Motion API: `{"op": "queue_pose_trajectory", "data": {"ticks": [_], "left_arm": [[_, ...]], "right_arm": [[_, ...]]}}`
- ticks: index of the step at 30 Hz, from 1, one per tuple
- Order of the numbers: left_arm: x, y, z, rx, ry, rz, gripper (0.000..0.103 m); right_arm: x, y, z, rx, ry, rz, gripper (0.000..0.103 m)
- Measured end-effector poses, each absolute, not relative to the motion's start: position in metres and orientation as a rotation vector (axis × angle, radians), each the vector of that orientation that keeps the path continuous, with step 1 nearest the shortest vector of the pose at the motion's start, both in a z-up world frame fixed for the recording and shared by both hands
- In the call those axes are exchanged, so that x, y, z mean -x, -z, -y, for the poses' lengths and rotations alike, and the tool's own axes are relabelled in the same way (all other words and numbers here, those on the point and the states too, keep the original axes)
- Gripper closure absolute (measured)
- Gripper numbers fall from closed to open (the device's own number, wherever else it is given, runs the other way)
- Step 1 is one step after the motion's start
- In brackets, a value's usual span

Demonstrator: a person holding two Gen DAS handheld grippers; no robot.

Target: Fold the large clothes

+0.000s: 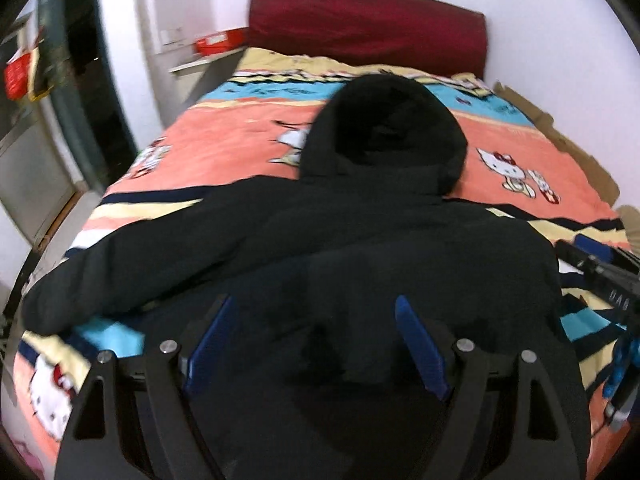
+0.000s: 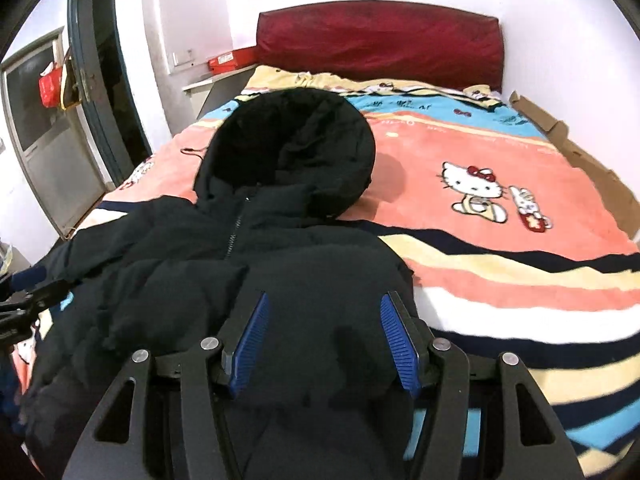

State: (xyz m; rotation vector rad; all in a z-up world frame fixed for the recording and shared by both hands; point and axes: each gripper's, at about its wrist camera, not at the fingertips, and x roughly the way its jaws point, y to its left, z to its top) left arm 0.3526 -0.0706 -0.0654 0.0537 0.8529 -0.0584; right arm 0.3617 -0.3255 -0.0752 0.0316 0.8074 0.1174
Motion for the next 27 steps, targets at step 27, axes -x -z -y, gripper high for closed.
{"op": "queue_pose_trajectory", "data": {"ticks": [27], "left_arm": [[-0.384,0.110,0.041,-0.053,-0.078,-0.913,0.021]], "right_arm": [[-0.373,0.123,0.353,-0.045,-0.137,-0.829,0.045]]}}
